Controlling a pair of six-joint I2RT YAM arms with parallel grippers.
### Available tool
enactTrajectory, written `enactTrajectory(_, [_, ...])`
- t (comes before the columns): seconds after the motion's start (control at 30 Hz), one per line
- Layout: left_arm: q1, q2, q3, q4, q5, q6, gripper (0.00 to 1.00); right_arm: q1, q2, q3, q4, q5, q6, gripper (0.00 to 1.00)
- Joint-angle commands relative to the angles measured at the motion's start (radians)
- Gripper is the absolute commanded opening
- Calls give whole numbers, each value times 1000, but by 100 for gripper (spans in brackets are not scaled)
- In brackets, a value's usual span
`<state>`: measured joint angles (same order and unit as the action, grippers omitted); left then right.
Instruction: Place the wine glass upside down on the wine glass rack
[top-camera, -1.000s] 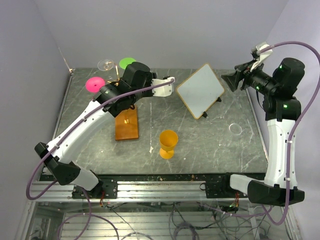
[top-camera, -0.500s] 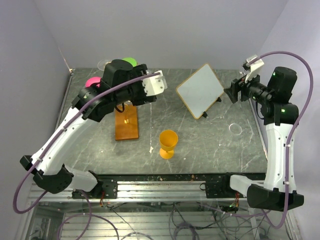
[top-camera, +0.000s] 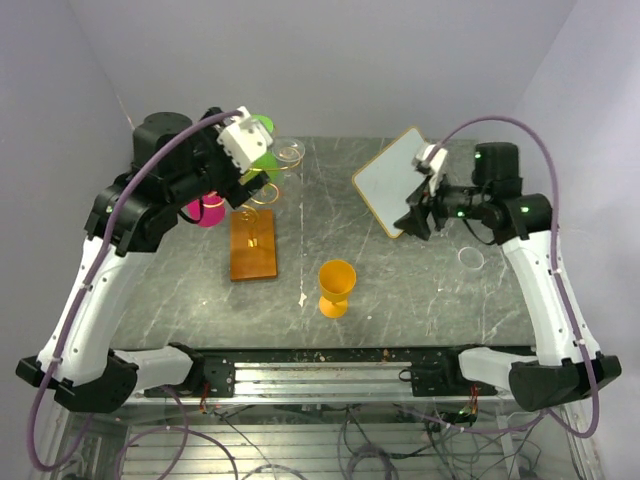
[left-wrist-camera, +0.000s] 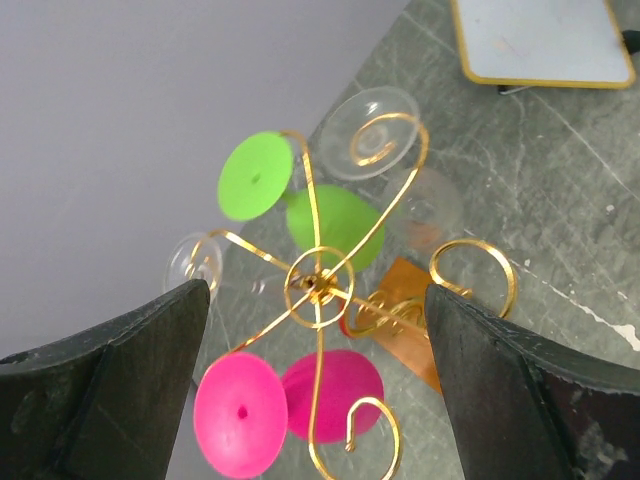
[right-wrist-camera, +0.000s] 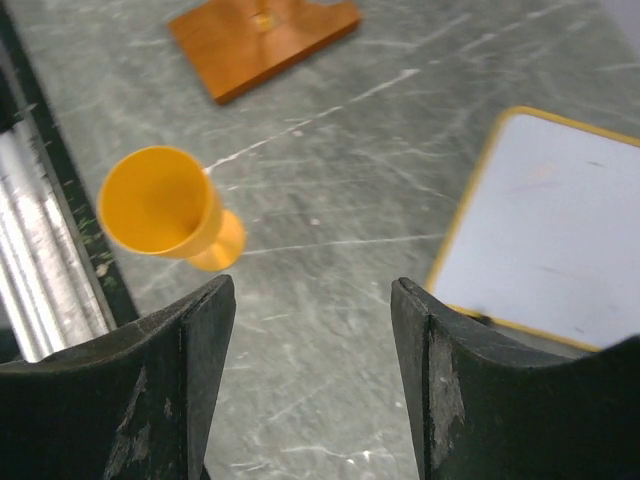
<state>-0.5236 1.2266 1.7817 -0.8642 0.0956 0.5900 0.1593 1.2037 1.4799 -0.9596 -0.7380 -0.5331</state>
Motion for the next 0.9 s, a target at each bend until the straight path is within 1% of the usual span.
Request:
enactTrajectory(0.0, [102,-41,-18,41,35,-85,99,133,3,-77,44,13,2,63])
enactTrajectory(0.17, [192,-73,-22,74,-4,-105,100,300,67,-113,105,112,38,61])
enactTrajectory(0.3, [236,-80,-22,99,-43,-110,100,428,126,-128,133,198,51,61])
enactTrajectory(0.43, [270,-76,-10,107,-45,-114,100,533,184,-126,130,291,43,61])
enactTrajectory(0.57, [285,-74,-4,108,-33,-113,99,602,225,-134,141,402,28,61])
enactTrajectory(0.73, [289,-74,-14,105,-12,-104,100,651,267,-134,141,477,8,60])
enactTrajectory(0.87, [289,-69,-18,106,1,-104,100,679,303,-128,120,498,-10,55])
